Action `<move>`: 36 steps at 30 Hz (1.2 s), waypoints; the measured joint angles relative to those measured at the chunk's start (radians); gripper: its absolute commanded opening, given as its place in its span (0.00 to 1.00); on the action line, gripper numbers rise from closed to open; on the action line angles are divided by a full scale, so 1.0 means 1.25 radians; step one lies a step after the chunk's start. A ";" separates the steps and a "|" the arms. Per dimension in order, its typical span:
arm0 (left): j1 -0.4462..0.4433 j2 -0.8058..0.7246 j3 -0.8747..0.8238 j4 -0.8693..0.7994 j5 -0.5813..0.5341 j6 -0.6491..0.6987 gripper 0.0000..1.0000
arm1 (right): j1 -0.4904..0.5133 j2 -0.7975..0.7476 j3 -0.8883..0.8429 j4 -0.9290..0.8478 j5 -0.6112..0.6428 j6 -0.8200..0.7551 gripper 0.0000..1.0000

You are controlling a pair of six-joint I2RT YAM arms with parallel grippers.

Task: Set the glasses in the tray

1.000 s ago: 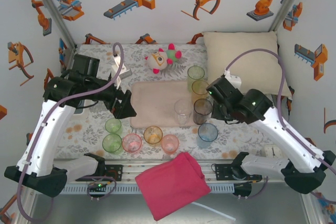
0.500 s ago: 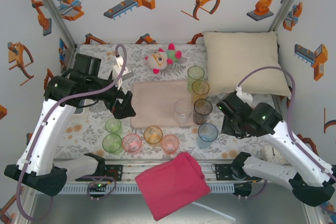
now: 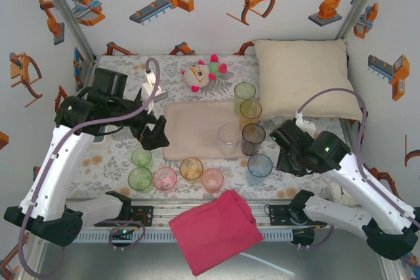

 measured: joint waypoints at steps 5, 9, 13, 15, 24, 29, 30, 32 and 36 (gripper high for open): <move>0.000 0.000 0.000 0.000 0.000 0.000 0.97 | 0.000 -0.009 -0.023 0.026 -0.014 0.000 0.37; 0.000 0.000 0.000 0.000 0.000 0.000 0.97 | 0.000 0.008 -0.026 0.054 -0.023 0.000 0.38; -0.004 0.000 0.000 0.000 0.000 0.000 0.97 | 0.000 0.014 -0.027 0.087 -0.034 0.000 0.38; -0.004 0.000 0.000 0.000 -0.001 0.000 0.97 | 0.000 0.019 -0.031 0.103 -0.037 0.000 0.38; -0.004 0.006 0.000 0.000 -0.003 0.000 0.97 | 0.000 0.065 -0.065 0.139 -0.040 0.000 0.39; -0.004 0.006 0.000 0.000 -0.007 -0.001 0.97 | 0.000 0.066 -0.080 0.158 -0.040 0.000 0.39; -0.004 0.006 0.000 0.000 -0.007 -0.001 0.97 | 0.000 0.066 -0.085 0.161 -0.040 0.000 0.38; -0.004 0.006 0.000 0.000 -0.007 -0.001 0.97 | 0.000 0.066 -0.093 0.163 -0.040 0.000 0.39; -0.004 0.009 0.000 0.000 -0.006 -0.001 0.97 | 0.000 0.064 -0.107 0.168 -0.039 0.000 0.38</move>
